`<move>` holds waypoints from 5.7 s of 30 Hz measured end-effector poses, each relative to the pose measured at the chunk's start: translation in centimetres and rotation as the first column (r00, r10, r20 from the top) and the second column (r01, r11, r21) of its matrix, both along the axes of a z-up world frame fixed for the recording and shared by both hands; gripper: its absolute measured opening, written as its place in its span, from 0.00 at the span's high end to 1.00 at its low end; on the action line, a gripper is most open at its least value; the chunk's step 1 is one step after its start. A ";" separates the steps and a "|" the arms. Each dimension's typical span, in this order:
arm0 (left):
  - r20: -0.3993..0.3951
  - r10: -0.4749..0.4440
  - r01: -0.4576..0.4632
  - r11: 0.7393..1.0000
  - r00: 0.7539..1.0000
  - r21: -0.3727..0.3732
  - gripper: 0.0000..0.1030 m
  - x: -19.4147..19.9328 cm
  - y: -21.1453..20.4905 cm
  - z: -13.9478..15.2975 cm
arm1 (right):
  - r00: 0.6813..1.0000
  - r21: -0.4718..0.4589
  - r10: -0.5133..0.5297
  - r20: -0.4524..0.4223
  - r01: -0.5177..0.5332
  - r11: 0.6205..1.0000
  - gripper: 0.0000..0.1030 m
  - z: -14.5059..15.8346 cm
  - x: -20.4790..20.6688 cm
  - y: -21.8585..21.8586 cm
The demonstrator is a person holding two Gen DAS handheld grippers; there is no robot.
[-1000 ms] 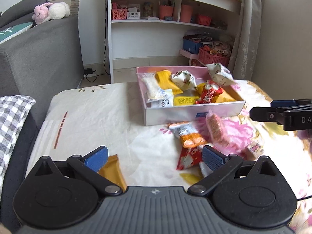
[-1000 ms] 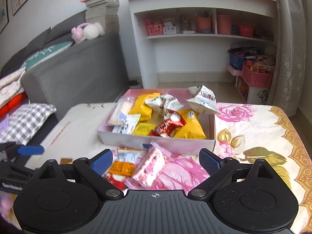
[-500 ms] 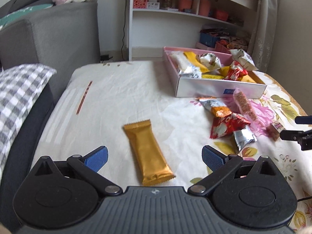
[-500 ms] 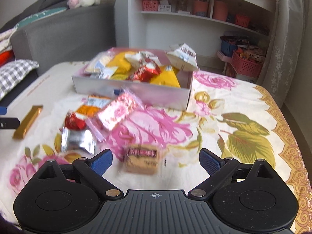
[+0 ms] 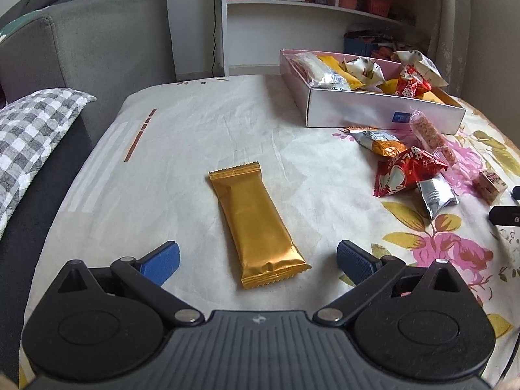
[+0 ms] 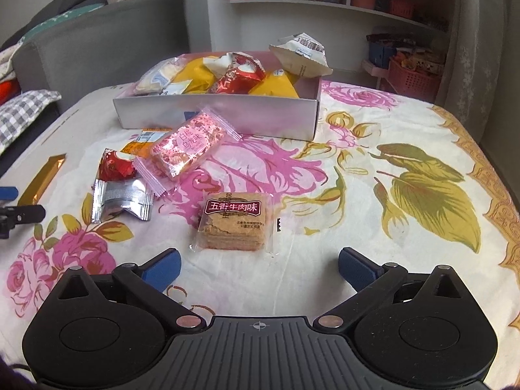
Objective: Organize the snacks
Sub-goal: 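Grasp the gold bar with the left tool while the right tool grasps the brown square packet, then carry the gold bar toward the box with the left tool while the right tool carries the brown packet, then open the left tool over the box while the right tool releases the brown packet inside, then move the left tool to the red candy packet while the right tool reaches the pink candy bag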
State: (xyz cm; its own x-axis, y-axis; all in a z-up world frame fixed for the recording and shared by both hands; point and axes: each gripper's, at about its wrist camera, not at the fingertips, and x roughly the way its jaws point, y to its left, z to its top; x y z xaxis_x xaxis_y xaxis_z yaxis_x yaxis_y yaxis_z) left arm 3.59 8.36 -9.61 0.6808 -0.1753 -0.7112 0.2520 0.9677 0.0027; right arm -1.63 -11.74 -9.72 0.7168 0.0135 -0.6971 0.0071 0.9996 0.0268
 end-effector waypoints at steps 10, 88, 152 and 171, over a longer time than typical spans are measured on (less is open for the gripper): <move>0.022 0.012 -0.011 1.000 1.000 -0.006 0.00 0.5 -0.2 0.0 | 1.000 -0.001 0.012 0.005 -0.012 1.000 0.00 0.0 0.7 0.2; 0.081 -0.008 0.029 0.961 0.997 -0.273 0.75 6.5 -9.0 6.9 | 0.974 0.227 -0.093 0.208 0.044 0.973 0.61 8.8 8.7 0.0; 0.095 -0.062 0.078 0.981 0.994 -0.177 0.10 7.3 -10.7 6.8 | 0.976 0.285 -0.113 0.188 0.056 0.957 0.17 10.1 11.1 -1.5; 0.051 -0.144 0.146 0.989 0.988 -0.028 0.00 3.0 -9.0 4.7 | 0.983 0.090 -0.070 0.168 0.055 0.994 0.05 7.8 4.5 -2.7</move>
State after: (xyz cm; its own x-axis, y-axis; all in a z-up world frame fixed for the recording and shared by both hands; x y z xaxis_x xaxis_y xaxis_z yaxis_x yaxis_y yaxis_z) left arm 6.63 -0.66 -4.89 0.6802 -0.2964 -0.6704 0.3900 0.9207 -0.0114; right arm 2.86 -14.45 -1.93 0.8266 0.0185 -0.5625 0.0575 0.9914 0.1172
